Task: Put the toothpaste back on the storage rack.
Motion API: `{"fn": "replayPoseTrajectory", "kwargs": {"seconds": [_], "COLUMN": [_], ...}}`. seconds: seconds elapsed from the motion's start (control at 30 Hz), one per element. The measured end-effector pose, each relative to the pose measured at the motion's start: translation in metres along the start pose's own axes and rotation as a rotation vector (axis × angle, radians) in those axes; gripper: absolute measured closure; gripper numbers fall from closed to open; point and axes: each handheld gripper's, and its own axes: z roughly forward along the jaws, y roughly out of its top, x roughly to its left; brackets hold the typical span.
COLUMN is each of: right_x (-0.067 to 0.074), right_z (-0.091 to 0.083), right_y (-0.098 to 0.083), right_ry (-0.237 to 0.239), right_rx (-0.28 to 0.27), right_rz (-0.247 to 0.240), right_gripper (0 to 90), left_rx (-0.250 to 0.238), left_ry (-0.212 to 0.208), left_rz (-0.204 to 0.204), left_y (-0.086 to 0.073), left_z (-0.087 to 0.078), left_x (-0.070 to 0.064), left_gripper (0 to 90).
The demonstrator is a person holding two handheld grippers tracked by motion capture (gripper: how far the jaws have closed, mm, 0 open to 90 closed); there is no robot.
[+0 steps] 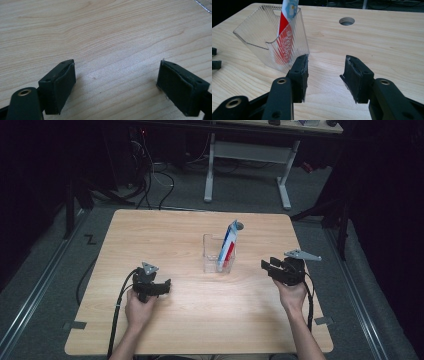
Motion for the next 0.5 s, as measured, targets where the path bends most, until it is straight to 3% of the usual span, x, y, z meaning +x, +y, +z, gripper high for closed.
{"fn": "replayPoseTrajectory", "kwargs": {"seconds": [0.5], "right_x": [-0.003], "right_z": [0.003], "right_y": [-0.015], "right_ry": [-0.008], "right_rx": [0.019], "right_rz": [0.019], "right_gripper": [54.5], "left_rx": [0.0], "left_ry": [0.0], "left_rz": [0.0], "left_y": [0.0], "left_z": [0.0], "left_x": [0.0], "left_gripper": [15.6]}}
